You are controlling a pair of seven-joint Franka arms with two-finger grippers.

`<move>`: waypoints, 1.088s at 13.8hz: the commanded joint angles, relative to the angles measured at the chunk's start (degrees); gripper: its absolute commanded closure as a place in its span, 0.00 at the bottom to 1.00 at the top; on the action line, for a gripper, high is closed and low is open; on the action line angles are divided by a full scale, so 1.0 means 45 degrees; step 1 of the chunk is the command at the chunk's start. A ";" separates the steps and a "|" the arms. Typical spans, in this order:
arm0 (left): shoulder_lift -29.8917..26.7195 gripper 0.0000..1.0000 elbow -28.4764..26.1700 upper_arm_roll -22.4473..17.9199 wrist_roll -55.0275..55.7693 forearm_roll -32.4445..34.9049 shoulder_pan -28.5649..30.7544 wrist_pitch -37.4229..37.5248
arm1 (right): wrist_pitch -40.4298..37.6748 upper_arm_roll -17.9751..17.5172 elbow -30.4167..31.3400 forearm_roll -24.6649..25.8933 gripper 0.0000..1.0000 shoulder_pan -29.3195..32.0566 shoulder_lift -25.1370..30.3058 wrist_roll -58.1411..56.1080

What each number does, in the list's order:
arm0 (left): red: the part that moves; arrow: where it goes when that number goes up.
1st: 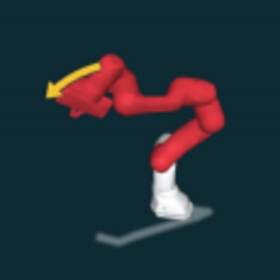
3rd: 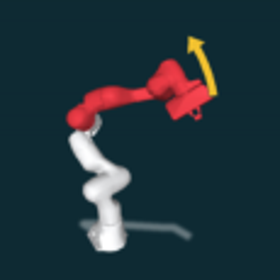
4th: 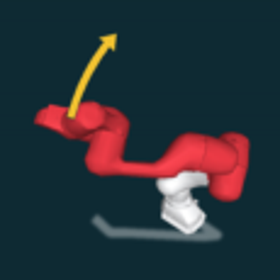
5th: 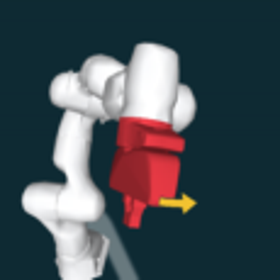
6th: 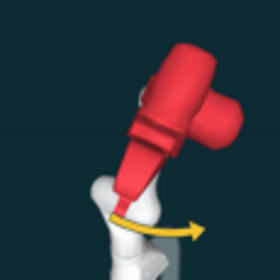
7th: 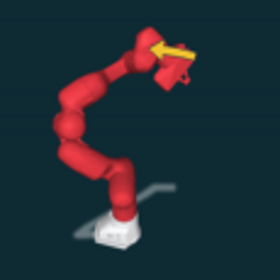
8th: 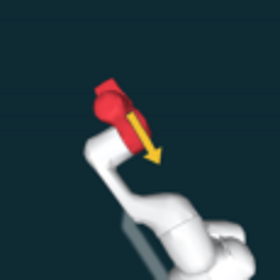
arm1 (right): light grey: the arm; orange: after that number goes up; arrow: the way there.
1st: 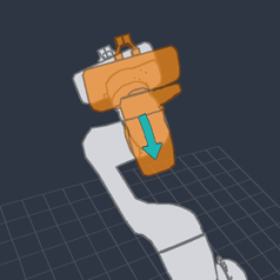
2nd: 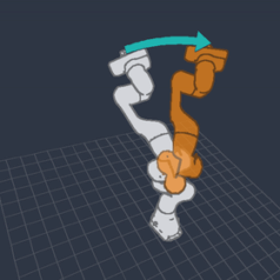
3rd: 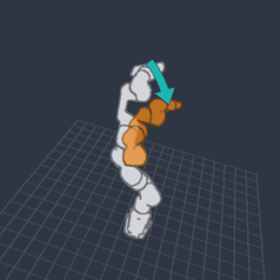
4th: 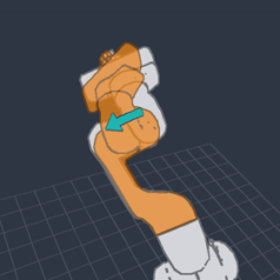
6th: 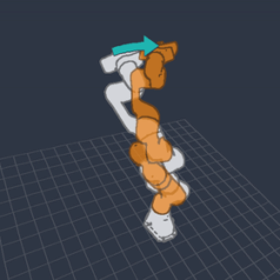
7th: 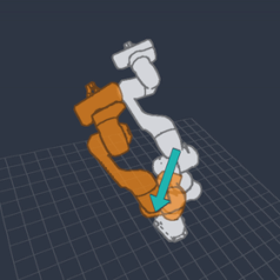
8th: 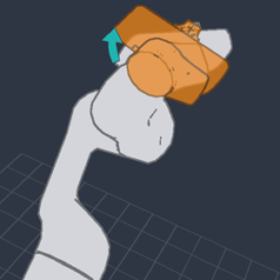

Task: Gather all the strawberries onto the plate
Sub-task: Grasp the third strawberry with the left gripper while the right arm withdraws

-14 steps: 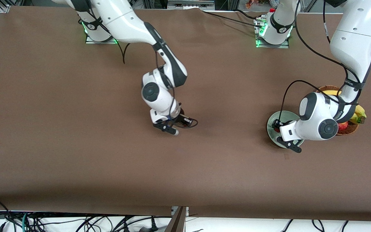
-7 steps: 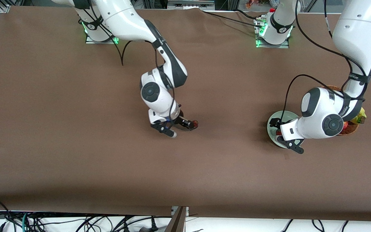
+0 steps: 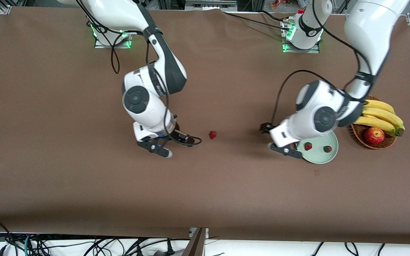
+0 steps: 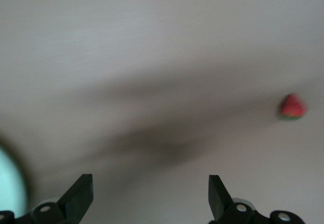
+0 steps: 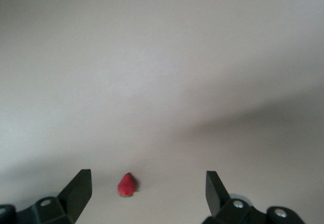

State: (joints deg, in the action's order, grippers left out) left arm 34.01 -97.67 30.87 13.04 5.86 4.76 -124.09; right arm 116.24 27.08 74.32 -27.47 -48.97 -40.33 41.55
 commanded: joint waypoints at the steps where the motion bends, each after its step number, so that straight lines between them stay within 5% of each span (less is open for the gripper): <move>1: 0.0993 0.00 0.0396 -0.0161 0.2405 0.0007 -0.1250 -0.1675 | -0.1430 0.0776 0.0340 0.0168 0.00 -0.0016 0.0972 -0.1336; 3: 0.1521 0.00 0.0416 -0.0393 0.4104 0.0026 -0.2419 -0.2770 | -0.2893 0.1362 0.0418 0.0168 0.00 -0.0016 0.1616 -0.2160; 9: 0.2127 0.00 0.1389 -0.4902 0.9322 0.0104 -0.8278 -0.3870 | -0.4773 0.1250 0.1548 0.1924 0.00 0.1542 0.4621 -0.5712; 15: 0.3163 0.02 0.2876 -0.5200 0.9602 0.0143 -0.8714 -0.3889 | -0.5733 -0.2026 0.3499 0.4500 0.00 0.5367 0.7766 -0.7338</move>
State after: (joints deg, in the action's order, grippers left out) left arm 45.76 -88.29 7.91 55.96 5.92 -34.25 -141.99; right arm 90.17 24.11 84.39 -10.24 -29.95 -11.00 9.98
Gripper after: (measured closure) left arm 0.000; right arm 0.000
